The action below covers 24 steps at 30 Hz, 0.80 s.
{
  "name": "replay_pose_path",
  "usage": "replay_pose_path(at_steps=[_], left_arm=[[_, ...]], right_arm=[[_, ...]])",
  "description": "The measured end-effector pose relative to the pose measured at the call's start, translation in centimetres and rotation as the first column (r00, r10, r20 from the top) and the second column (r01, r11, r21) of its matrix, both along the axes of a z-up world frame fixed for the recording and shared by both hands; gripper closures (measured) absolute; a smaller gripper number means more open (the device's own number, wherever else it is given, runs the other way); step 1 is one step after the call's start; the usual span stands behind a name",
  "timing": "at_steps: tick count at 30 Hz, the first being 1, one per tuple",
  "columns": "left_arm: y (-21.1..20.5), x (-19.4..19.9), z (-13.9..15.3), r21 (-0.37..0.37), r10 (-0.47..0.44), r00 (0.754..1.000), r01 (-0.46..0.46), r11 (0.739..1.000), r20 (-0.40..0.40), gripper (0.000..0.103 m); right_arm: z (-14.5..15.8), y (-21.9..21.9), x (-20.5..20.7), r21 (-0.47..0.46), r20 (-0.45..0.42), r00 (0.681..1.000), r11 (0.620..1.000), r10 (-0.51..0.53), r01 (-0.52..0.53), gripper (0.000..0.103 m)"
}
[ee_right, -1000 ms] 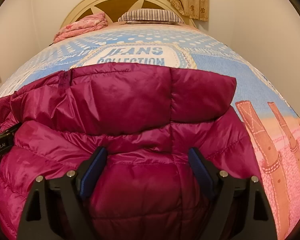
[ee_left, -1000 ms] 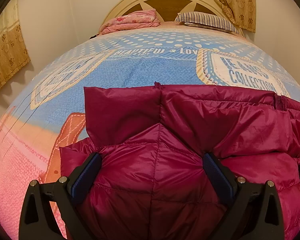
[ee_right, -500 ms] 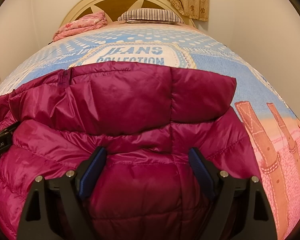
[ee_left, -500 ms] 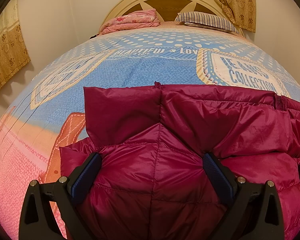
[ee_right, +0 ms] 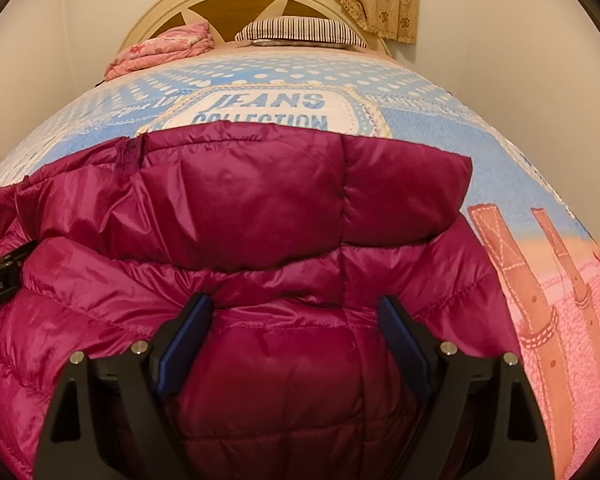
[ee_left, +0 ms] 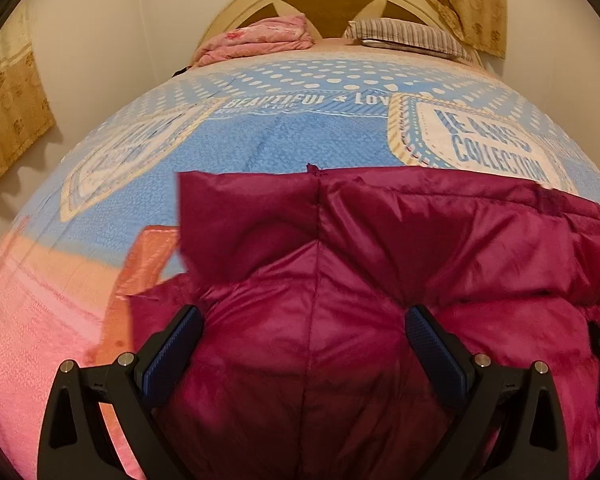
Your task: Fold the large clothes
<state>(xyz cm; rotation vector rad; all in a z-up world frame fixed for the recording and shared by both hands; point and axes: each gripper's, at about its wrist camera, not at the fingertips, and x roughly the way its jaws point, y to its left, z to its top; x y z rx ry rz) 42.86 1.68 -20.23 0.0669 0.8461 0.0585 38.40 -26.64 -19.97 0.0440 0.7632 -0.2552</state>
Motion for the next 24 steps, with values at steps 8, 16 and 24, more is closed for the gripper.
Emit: replay_pose_path(at_steps=[8,16,24], left_arm=[[6.1,-11.3,4.4,-0.075,0.046,0.993,-0.038,0.997,0.113,0.001],[9.6,-16.8,1.9,-0.279,0.132,0.989,-0.11,0.954,0.062,0.001],[7.6,-16.3,-1.0,-0.326,0.105,0.994,-0.097,0.94,0.006,0.002]], right_arm=[[3.0,1.3,-4.3,0.006,0.063,0.996,0.998,0.066,-0.066,0.012],[3.2,7.9,-11.8,-0.111,0.113,0.97,0.973,0.214,-0.202,0.002],[-0.6,7.7,-11.2,-0.113,0.026,0.986,0.98,0.167,-0.163,0.002]])
